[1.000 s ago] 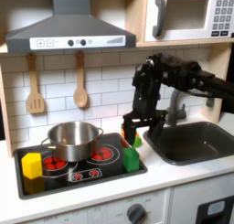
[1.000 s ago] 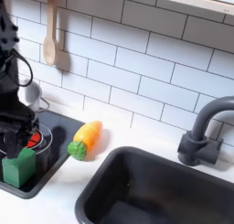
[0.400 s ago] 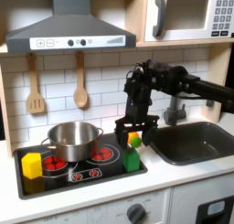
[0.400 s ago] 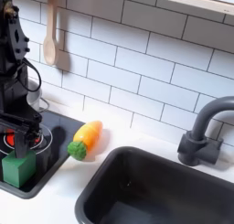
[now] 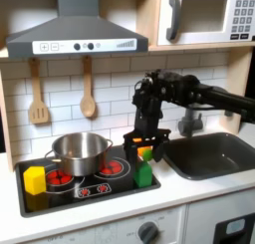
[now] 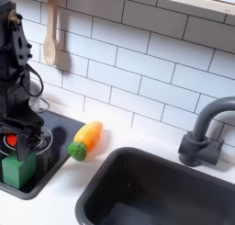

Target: Reach green block

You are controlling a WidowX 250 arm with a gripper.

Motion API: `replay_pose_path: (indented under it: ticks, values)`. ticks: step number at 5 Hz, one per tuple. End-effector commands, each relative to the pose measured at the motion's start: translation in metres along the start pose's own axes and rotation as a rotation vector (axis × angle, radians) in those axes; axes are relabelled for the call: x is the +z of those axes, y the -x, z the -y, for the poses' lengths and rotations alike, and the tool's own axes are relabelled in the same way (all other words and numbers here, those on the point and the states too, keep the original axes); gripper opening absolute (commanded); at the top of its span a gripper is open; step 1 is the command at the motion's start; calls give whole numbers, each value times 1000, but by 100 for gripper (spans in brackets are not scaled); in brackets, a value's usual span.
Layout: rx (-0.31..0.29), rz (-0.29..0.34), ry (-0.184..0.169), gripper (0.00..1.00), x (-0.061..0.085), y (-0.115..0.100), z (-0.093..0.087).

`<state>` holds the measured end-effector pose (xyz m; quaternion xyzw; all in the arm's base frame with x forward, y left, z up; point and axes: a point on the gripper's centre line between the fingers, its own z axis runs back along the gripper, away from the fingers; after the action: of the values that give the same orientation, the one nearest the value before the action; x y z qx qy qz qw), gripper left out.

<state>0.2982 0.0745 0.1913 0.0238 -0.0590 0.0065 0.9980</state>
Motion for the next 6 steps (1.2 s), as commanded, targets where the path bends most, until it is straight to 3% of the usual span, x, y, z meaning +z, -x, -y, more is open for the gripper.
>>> replay_pose_path:
  ticks: [1,6]
  values:
    - [-28,-27,16,100,-17,1,-1]
    - [-76,-54,14,100,-47,-6,2]
